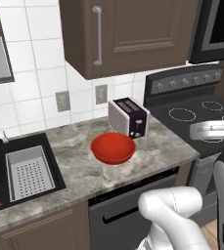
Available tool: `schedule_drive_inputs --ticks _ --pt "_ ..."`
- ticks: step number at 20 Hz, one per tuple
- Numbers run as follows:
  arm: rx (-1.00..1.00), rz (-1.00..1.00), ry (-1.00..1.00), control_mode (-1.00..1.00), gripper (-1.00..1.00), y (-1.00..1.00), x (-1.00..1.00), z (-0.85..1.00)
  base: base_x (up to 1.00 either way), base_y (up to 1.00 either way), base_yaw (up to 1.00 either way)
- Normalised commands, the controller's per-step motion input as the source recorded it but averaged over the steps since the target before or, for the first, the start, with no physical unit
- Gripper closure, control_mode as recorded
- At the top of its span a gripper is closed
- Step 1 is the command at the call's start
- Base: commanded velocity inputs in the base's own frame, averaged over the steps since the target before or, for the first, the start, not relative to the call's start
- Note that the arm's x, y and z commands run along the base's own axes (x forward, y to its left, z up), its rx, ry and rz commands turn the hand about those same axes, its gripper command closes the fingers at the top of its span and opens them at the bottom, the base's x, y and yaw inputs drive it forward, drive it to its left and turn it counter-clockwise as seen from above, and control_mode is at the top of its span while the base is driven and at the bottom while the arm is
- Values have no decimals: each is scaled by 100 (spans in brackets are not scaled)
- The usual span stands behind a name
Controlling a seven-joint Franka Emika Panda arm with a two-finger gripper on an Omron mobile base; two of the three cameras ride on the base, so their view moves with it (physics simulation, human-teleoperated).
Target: Clear the mugs and bowl far away from the sink.
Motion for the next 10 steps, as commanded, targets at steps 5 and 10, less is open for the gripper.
schedule_drive_inputs --ticks 5,10 --pt "0 0 0 100 -100 0 0 0 6 29 3" --pt "0 0 0 100 -100 0 0 0 20 2 21"
